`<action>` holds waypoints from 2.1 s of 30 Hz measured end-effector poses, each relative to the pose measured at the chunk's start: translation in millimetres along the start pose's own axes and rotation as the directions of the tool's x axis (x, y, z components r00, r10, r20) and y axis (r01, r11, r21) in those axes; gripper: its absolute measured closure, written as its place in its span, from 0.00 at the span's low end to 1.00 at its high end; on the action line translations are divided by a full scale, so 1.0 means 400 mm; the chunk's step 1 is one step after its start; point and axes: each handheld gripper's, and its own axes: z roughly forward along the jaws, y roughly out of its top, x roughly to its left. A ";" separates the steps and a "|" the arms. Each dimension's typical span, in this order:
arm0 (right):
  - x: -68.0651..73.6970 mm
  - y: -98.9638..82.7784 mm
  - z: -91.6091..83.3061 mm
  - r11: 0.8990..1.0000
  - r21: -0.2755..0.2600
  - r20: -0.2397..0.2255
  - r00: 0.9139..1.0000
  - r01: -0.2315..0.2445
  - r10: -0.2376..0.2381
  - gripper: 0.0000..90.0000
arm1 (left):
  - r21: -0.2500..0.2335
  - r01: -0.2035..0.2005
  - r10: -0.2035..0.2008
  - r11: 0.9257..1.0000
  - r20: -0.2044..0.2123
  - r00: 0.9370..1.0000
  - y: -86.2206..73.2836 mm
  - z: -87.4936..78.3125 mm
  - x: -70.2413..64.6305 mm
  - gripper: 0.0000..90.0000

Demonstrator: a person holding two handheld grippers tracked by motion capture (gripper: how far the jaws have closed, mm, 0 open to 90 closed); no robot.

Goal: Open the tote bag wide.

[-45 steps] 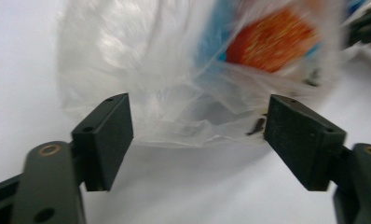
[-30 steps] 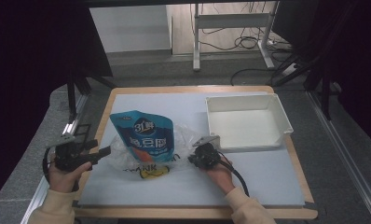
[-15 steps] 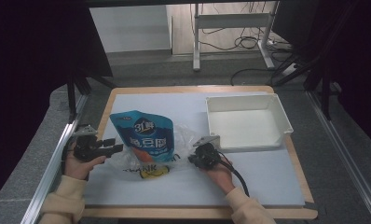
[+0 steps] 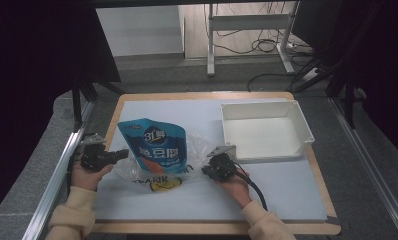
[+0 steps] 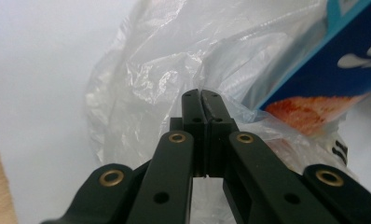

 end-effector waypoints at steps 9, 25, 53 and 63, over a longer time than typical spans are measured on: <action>0.007 0.003 -0.014 1.000 0.003 -0.012 1.000 0.014 -0.014 0.79 | -0.043 0.006 -0.006 0.999 0.008 1.000 -0.006 -0.016 0.004 1.00; 0.057 0.091 -0.242 0.962 -0.258 -0.034 0.995 0.084 -0.096 0.47 | -0.060 0.016 -0.015 0.998 0.015 1.000 -0.007 -0.024 0.011 1.00; 0.001 0.262 -0.097 0.994 -0.104 -0.018 0.999 0.042 -0.044 0.91 | -0.072 0.013 -0.012 0.997 0.013 1.000 -0.011 -0.021 0.008 1.00; 0.000 0.254 -0.104 0.981 -0.189 -0.002 0.999 0.040 -0.041 0.99 | -0.076 0.010 -0.010 0.997 0.004 1.000 -0.007 -0.013 0.008 1.00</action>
